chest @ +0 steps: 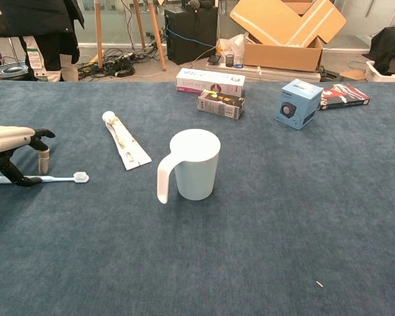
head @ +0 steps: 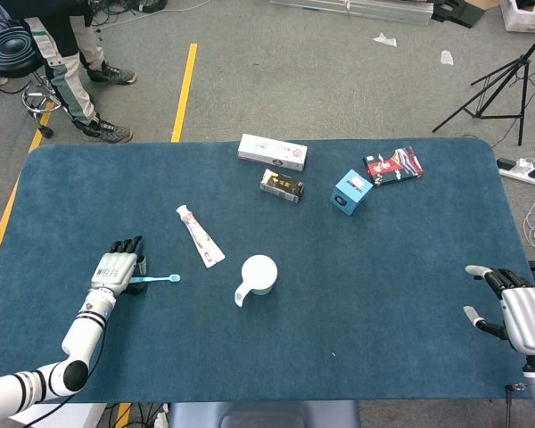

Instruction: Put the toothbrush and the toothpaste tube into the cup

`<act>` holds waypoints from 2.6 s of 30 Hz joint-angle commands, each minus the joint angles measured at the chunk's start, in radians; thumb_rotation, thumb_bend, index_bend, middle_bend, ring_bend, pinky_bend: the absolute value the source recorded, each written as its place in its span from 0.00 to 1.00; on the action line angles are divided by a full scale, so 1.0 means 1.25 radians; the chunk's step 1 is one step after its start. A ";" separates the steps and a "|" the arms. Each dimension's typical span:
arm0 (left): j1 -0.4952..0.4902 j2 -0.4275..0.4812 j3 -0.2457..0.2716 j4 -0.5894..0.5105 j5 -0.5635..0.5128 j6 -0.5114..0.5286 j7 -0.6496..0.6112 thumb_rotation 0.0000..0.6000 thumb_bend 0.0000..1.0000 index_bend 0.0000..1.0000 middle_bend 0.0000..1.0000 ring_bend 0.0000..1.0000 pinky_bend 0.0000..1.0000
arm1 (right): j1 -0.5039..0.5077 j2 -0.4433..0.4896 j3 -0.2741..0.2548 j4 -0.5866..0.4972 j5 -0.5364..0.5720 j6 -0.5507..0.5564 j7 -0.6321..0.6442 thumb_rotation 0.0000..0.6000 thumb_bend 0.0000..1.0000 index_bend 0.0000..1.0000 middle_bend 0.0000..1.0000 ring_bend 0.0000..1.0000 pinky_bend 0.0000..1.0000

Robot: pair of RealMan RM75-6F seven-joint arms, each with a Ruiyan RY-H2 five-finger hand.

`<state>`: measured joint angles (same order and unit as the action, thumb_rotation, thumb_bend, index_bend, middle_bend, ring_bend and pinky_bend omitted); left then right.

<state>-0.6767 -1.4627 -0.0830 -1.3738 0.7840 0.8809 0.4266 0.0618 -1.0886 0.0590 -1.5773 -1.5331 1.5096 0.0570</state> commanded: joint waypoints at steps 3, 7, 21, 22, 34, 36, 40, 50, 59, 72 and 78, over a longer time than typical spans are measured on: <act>0.000 -0.002 0.003 0.004 -0.001 -0.003 0.002 1.00 0.32 0.47 0.00 0.00 0.00 | 0.000 0.000 0.000 -0.001 0.000 -0.001 -0.001 1.00 0.16 0.33 0.42 0.34 0.47; 0.000 -0.007 0.005 0.009 -0.002 -0.005 0.005 1.00 0.32 0.47 0.00 0.00 0.00 | 0.000 0.000 0.000 -0.001 0.000 0.000 -0.001 1.00 0.16 0.33 0.42 0.34 0.47; 0.008 -0.032 0.017 0.042 0.015 0.017 0.030 1.00 0.32 0.51 0.00 0.00 0.00 | -0.001 0.000 0.000 0.000 -0.001 0.001 0.001 1.00 0.16 0.33 0.42 0.34 0.47; 0.009 -0.033 0.017 0.043 0.015 0.018 0.032 1.00 0.32 0.51 0.00 0.00 0.00 | -0.001 0.000 0.000 0.000 -0.001 0.001 0.001 1.00 0.16 0.33 0.42 0.34 0.47; 0.015 -0.032 0.013 0.043 0.017 0.022 0.039 1.00 0.32 0.53 0.00 0.00 0.00 | -0.001 -0.001 0.000 0.000 -0.001 0.001 -0.002 1.00 0.16 0.33 0.42 0.34 0.47; 0.016 -0.031 0.013 0.042 0.019 0.023 0.040 1.00 0.32 0.53 0.00 0.00 0.00 | -0.001 -0.001 -0.001 0.001 -0.001 0.001 -0.002 1.00 0.16 0.33 0.42 0.34 0.47; 0.019 -0.028 0.012 0.036 0.023 0.026 0.040 1.00 0.32 0.53 0.00 0.00 0.00 | -0.001 -0.001 0.000 0.001 -0.001 0.002 -0.001 1.00 0.16 0.33 0.42 0.34 0.47; 0.028 -0.004 0.010 -0.011 0.047 0.050 0.042 1.00 0.32 0.53 0.00 0.00 0.00 | -0.001 -0.001 -0.001 0.000 -0.002 0.001 -0.002 1.00 0.16 0.33 0.42 0.34 0.47; 0.033 0.024 0.005 -0.060 0.058 0.073 0.050 1.00 0.32 0.53 0.00 0.00 0.00 | 0.000 -0.001 -0.001 0.001 -0.002 0.000 -0.002 1.00 0.16 0.33 0.42 0.34 0.47; 0.037 0.048 0.001 -0.106 0.064 0.093 0.060 1.00 0.32 0.53 0.00 0.00 0.00 | 0.000 -0.001 0.000 0.001 -0.002 0.000 -0.002 1.00 0.16 0.33 0.42 0.34 0.47; 0.037 0.054 0.002 -0.124 0.069 0.101 0.067 1.00 0.32 0.53 0.00 0.00 0.00 | 0.000 -0.001 -0.001 0.000 -0.002 0.001 -0.002 1.00 0.16 0.33 0.42 0.34 0.47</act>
<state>-0.6302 -1.3965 -0.0805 -1.5272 0.8694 1.0061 0.5094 0.0615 -1.0903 0.0579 -1.5768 -1.5363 1.5108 0.0548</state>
